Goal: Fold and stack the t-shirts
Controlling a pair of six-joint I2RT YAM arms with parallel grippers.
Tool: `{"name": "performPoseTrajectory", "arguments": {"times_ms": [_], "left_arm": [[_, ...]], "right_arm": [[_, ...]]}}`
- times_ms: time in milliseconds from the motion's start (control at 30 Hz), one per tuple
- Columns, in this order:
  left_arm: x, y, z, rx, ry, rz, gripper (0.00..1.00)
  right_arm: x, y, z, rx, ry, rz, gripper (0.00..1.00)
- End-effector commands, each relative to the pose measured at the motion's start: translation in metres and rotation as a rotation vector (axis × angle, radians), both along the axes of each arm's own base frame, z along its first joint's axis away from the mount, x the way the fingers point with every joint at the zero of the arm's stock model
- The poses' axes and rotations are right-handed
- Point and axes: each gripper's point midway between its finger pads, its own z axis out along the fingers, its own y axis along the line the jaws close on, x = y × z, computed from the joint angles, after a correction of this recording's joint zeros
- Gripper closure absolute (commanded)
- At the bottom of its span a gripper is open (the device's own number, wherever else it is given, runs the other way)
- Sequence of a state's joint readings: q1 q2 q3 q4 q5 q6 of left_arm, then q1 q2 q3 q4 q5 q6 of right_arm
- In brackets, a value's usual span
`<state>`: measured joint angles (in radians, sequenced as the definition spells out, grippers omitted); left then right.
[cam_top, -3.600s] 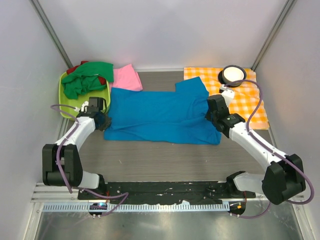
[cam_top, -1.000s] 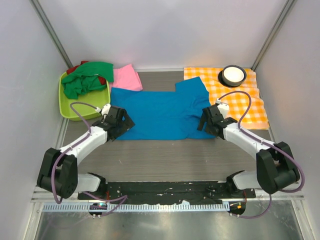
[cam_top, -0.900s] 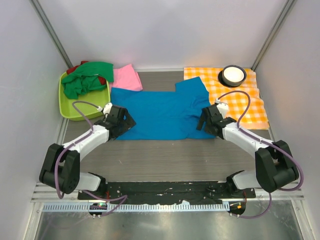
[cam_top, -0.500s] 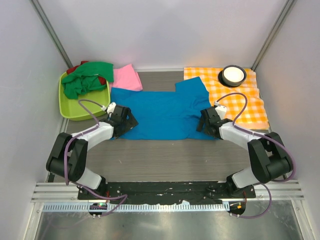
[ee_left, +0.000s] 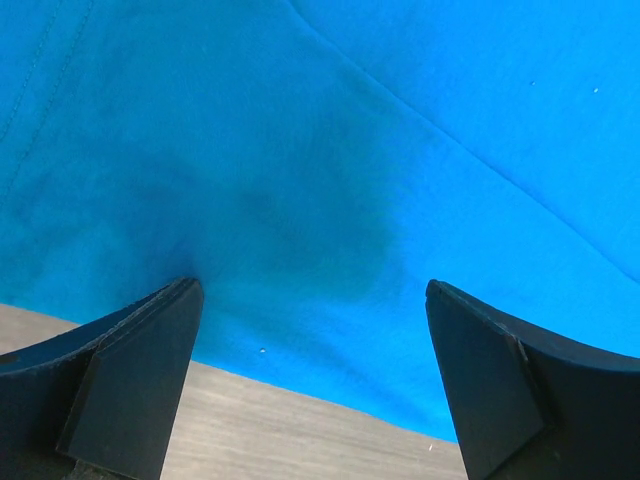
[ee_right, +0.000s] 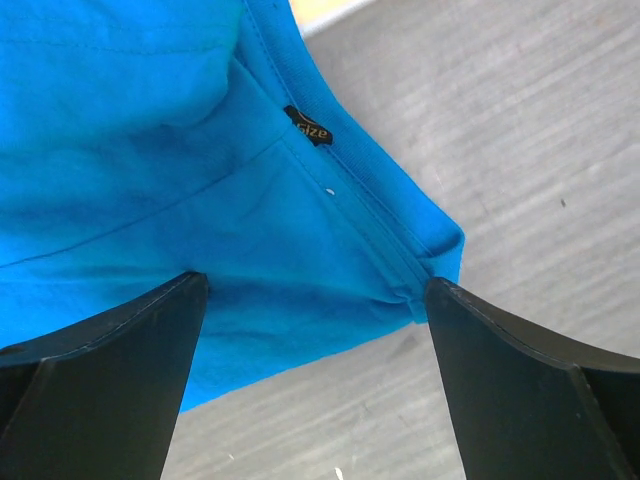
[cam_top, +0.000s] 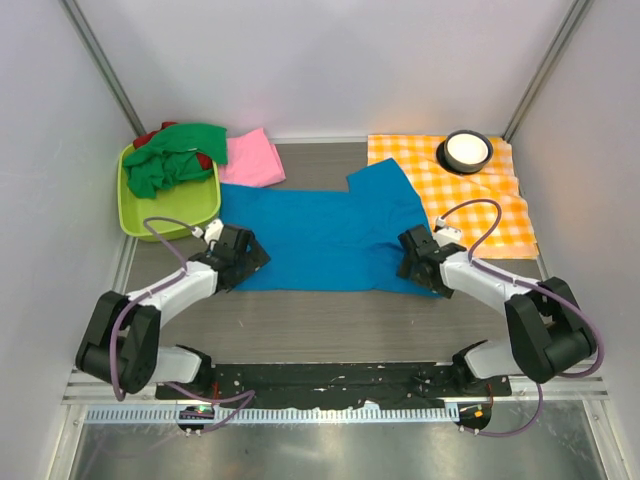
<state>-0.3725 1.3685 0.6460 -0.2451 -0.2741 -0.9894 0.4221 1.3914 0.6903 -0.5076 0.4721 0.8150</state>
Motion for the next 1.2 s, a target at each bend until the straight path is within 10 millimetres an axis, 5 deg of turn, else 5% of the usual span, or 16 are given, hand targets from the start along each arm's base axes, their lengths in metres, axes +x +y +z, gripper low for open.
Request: {"name": "performPoseTrajectory", "arguments": {"times_ms": [0,467,633,800,1000,1167], "left_arm": [[-0.060,0.009,-0.024,0.015,0.178,0.021,0.00],[-0.127,0.024,-0.013,-0.011,0.169,0.056,0.00],[-0.105,0.015,0.035,-0.051,0.016,-0.004,0.00],[-0.068,-0.005,0.076,-0.059,-0.081,-0.079,0.00],[-0.029,-0.028,0.074,-0.049,-0.078,-0.113,0.00],[-0.011,-0.038,0.064,-0.041,-0.043,-0.111,0.00]], "right_arm": [[-0.037,-0.014,0.004,-0.071,0.075,-0.052,0.03],[-0.085,-0.010,0.023,-0.111,0.072,-0.039,0.02],[-0.045,0.018,0.074,-0.027,-0.105,0.062,0.02],[0.013,0.074,0.116,0.102,-0.279,0.212,0.04],[0.072,0.124,0.112,0.110,-0.316,0.313,0.13],[0.106,0.160,0.091,0.133,-0.284,0.356,0.36]]}}
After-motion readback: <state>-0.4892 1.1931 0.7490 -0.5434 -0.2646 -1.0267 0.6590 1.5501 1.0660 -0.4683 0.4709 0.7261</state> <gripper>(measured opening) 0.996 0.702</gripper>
